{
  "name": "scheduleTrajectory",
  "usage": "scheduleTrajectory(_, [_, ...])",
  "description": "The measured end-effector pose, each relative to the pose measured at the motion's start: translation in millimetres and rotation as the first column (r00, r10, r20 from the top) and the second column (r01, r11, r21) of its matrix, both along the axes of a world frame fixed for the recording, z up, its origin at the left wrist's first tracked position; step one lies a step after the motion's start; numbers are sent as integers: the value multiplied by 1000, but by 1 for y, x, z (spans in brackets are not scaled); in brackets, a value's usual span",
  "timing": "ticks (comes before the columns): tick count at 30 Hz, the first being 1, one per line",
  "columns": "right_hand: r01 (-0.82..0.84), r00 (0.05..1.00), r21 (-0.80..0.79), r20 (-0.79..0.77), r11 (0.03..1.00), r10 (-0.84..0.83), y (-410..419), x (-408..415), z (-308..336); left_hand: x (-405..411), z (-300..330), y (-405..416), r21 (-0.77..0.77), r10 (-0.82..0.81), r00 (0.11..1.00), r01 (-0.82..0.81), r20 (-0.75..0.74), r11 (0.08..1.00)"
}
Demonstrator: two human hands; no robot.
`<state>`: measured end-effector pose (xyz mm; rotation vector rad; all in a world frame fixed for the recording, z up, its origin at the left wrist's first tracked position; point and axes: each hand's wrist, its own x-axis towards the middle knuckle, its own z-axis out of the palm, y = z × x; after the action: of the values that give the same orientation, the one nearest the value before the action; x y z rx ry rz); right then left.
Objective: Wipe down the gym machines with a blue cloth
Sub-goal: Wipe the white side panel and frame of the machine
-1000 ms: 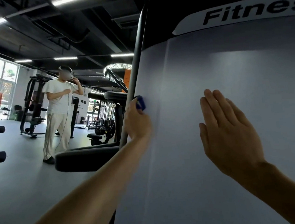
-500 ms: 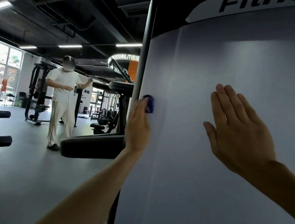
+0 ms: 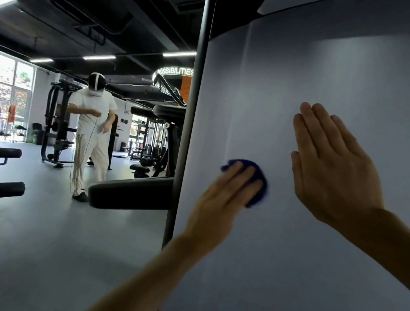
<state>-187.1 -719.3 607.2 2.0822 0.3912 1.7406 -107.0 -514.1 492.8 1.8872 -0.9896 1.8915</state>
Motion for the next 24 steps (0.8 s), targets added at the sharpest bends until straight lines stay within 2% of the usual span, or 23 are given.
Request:
scheduleTrajectory(1, [-2, 1000, 2, 0, 1000, 2, 1, 0, 0, 8, -1, 14, -103, -8, 997, 0, -76, 995])
scheduleTrajectory(2, [0, 1000, 3, -2, 1000, 0, 2, 0, 0, 18, 0, 28, -276, -33, 980, -23, -194, 961])
scheduleTrajectory(3, [3, 1000, 3, -4, 1000, -3, 2, 0, 0, 24, 7, 38, -490, -112, 941, -62, -318, 870])
scheduleTrajectory(4, [4, 1000, 1, -5, 1000, -4, 2, 0, 1, 27, 18, 46, -684, -248, 872, -127, -423, 719])
scheduleTrajectory(5, [1, 1000, -1, -3, 1000, -1, 2, 0, 1, 28, 33, 48, -805, -386, 789, -217, -478, 552])
scheduleTrajectory(6, [-2, 1000, -3, 0, 1000, 2, 3, 0, 1, 26, 49, 44, -862, -488, 735, -266, -471, 431])
scheduleTrajectory(7, [-3, 1000, -3, 3, 1000, 3, 2, 1, 0, 18, 62, 32, -879, -509, 734, -258, -449, 402])
scheduleTrajectory(8, [-2, 1000, -3, 10, 1000, 2, 2, 1, 0, 7, 73, 13, -876, -477, 769, -219, -426, 429])
scheduleTrajectory(10, [1, 1000, -4, 21, 1000, -1, 2, 2, 1, -20, 77, -34, -818, -337, 873, -110, -351, 565])
scheduleTrajectory(12, [4, 1000, -1, 21, 1000, -4, 3, 1, 2, -39, 56, -72, -721, -153, 967, -42, -203, 692])
scheduleTrajectory(15, [5, 1000, 4, 10, 1000, -5, 3, 0, 1, -35, 5, -65, -401, -16, 998, -11, -64, 916])
scheduleTrajectory(17, [6, 1000, 8, 9, 1000, -6, 3, 0, -1, -18, -25, -31, -205, -6, 1000, 2, -17, 979])
scheduleTrajectory(18, [7, 1000, 9, 8, 1000, -7, 3, 0, -1, -9, -36, -12, -191, -24, 999, 16, -43, 981])
scheduleTrajectory(19, [10, 1000, 6, 6, 1000, -10, 4, 0, -1, 3, -44, 6, -250, -50, 994, 25, -96, 968])
scheduleTrajectory(20, [12, 1000, 2, 2, 1000, -13, 5, 0, -1, 13, -49, 23, -365, -81, 980, 10, -180, 931])
scheduleTrajectory(21, [12, 1000, -2, -2, 1000, -12, 6, 0, 0, 23, -48, 38, -531, -150, 950, -19, -274, 847])
scheduleTrajectory(23, [15, 1000, -4, -7, 1000, -15, 6, -1, -1, 34, -32, 53, -832, -406, 807, -177, -428, 526])
scheduleTrajectory(24, [13, 1000, -4, -7, 1000, -13, 6, 0, -1, 35, -19, 50, -884, -499, 744, -274, -444, 378])
